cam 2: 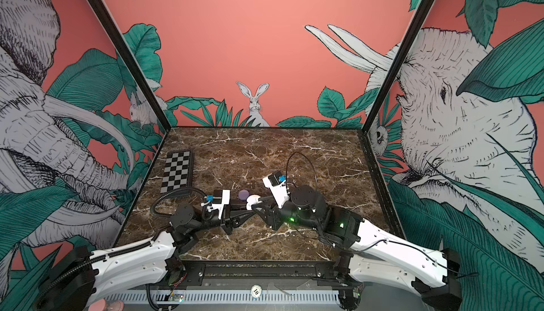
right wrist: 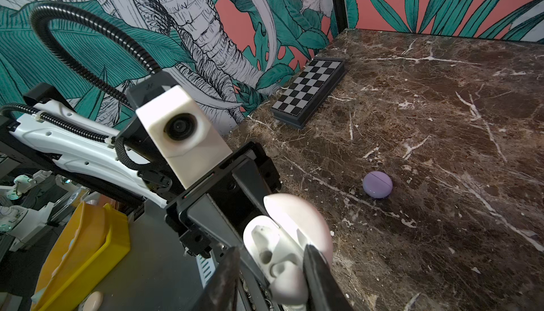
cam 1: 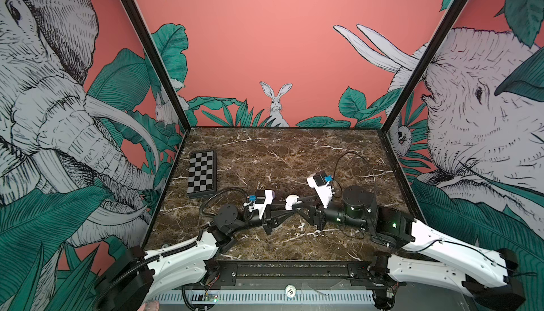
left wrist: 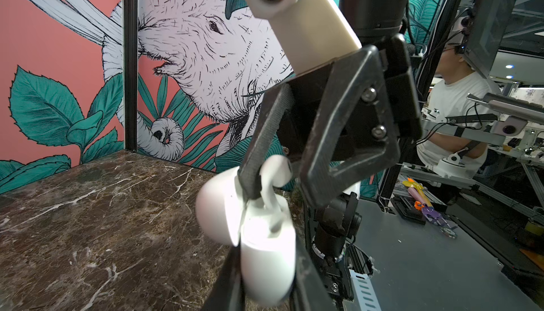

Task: Insert wireless bluetooth earbuds into charging case
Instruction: Insert the wireless bluetooth earbud into the charging case.

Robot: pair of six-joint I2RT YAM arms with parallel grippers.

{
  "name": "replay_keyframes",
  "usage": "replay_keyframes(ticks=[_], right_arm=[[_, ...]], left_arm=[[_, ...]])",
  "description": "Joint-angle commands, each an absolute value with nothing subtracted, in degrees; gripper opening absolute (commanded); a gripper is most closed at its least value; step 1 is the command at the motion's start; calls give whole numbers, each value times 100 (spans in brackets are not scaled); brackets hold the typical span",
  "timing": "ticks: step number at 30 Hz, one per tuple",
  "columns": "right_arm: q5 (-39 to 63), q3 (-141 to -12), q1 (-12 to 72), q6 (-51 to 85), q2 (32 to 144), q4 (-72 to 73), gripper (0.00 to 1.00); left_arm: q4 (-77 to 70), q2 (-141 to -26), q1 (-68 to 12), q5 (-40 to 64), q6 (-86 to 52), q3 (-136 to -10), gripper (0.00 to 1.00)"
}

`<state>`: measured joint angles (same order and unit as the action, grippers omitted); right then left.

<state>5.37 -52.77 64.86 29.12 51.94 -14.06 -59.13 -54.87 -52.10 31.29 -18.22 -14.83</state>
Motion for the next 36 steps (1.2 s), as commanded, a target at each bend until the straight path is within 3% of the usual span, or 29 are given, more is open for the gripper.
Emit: replay_keyframes(ticks=[1, 36], right_arm=[[578, -5401, 6521, 2867, 5281, -1497, 37], [213, -6046, 6530, 2699, 5153, -2073, 46]], left_arm=[[-6494, -5445, -5221, 3287, -1872, -1477, 0], [-6404, -5477, -5255, 3616, -1885, -1518, 0]])
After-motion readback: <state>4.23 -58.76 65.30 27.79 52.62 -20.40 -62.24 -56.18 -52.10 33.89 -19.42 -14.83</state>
